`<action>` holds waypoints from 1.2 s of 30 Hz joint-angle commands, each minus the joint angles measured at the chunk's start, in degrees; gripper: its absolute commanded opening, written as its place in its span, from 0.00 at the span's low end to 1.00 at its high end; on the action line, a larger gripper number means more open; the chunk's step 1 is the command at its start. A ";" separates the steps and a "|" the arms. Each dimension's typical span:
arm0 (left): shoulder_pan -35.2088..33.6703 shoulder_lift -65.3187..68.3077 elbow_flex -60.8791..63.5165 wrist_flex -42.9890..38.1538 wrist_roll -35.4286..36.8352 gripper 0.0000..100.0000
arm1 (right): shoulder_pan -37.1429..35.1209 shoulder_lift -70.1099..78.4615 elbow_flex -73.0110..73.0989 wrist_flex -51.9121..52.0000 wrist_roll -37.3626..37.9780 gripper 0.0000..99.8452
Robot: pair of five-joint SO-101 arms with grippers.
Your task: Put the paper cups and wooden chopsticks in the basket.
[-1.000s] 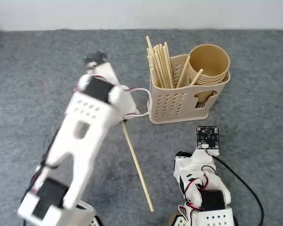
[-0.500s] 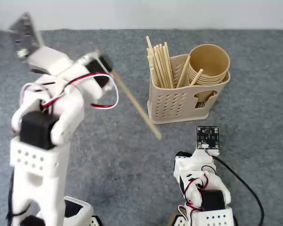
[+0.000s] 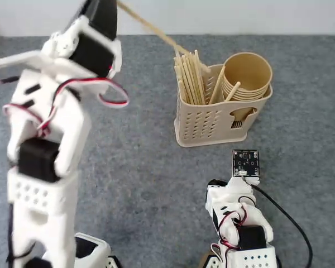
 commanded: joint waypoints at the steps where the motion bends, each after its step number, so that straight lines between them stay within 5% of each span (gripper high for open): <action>1: 0.09 4.66 -2.86 -5.80 -6.42 0.01 | 0.66 -0.40 1.05 0.04 -0.26 0.01; 23: 8.18 8.79 10.86 -7.30 -23.03 0.06 | 0.57 -0.40 1.05 0.04 -0.18 0.01; 30: 8.18 8.70 11.03 -6.77 -22.77 0.13 | 0.57 -0.40 1.05 0.04 -0.18 0.01; 36: 5.36 9.32 5.32 -6.86 -15.12 0.13 | 0.57 -0.40 1.05 0.04 -0.18 0.01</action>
